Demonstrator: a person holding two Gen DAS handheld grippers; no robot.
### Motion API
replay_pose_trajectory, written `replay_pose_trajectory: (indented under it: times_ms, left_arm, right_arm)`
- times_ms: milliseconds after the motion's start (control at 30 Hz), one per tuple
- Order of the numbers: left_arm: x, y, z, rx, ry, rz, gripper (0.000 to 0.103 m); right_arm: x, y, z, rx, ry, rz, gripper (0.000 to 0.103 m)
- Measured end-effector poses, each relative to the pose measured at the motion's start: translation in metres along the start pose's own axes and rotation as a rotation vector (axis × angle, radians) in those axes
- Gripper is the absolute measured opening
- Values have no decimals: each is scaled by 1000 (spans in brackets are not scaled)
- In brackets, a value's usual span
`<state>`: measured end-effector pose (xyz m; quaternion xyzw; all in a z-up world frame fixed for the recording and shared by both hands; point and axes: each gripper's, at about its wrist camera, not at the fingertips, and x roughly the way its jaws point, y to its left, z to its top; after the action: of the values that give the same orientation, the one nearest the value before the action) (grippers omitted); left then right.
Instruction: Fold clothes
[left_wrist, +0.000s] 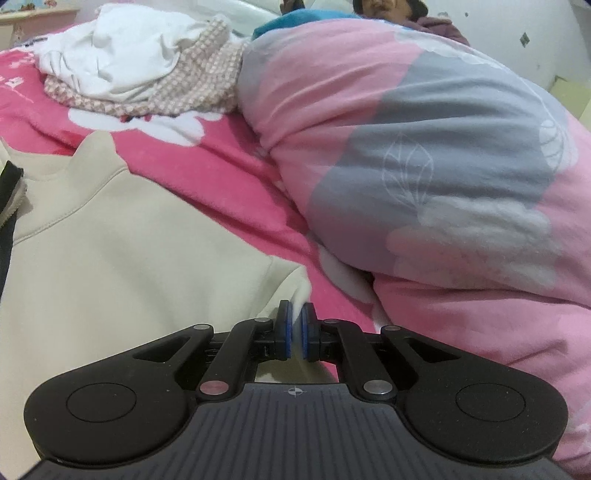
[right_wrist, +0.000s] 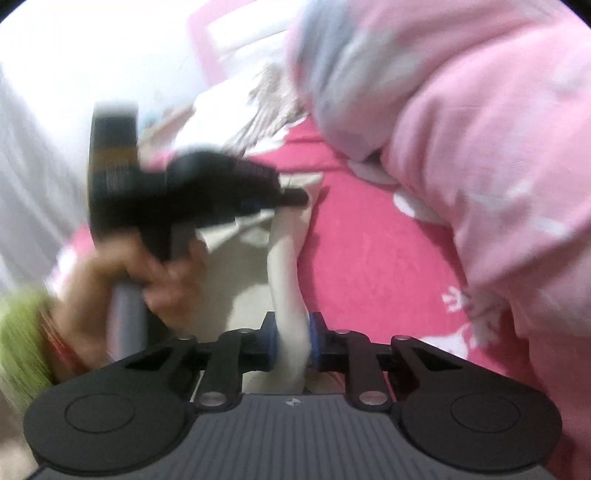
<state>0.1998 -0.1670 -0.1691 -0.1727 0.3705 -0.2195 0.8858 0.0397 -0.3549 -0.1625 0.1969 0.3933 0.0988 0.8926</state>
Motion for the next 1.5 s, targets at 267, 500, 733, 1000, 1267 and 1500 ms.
replay_pose_trajectory:
  times_ms: [267, 500, 733, 1000, 1267, 1500]
  left_arm:
    - [20, -15, -15, 99, -6, 19, 13]
    - [16, -7, 10, -66, 24, -50, 38]
    - [-41, 27, 58, -238, -90, -90, 48]
    - [-152, 115, 54, -304, -88, 84, 49]
    - [-290, 217, 13, -495, -104, 373, 49]
    - [-403, 287, 28, -601, -180, 611, 53]
  right_arm:
    - [5, -18, -15, 137, -11, -11, 27]
    - [-11, -8, -18, 97, -55, -94, 43]
    - [-34, 14, -22, -8, -143, -199, 42]
    - [-31, 56, -12, -166, -196, -121, 33]
    - [2, 119, -15, -302, -73, 88, 33]
    - [39, 190, -10, -442, 91, 278, 33]
